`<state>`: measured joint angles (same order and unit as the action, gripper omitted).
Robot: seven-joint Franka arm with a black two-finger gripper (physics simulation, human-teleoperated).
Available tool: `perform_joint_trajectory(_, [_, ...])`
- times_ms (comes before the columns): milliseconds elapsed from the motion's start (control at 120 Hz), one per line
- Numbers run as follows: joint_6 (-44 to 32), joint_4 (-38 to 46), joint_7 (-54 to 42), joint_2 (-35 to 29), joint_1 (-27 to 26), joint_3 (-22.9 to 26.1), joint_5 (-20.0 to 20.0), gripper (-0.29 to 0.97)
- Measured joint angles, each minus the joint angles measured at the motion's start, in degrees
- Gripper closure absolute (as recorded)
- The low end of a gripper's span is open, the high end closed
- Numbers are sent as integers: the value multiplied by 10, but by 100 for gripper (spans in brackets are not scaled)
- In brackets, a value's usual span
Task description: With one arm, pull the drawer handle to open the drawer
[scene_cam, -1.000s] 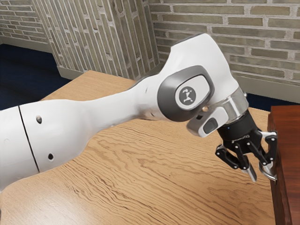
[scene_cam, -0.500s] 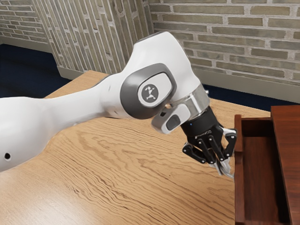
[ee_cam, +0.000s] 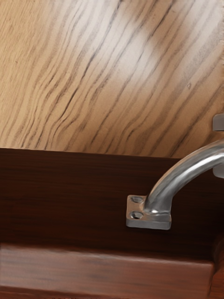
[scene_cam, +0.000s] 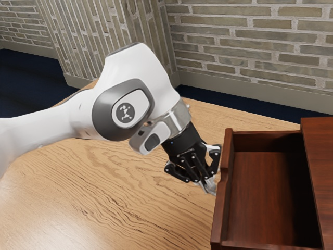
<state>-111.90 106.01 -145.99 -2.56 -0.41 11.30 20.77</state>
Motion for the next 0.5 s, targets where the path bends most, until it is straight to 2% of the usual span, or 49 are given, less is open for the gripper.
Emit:
perform_joint_trajectory(333, [-18,37,-2,-35,-12,-17,4,74])
perform_joint_trajectory(500, [-20,36,-2,-34,-18,-19,3,66])
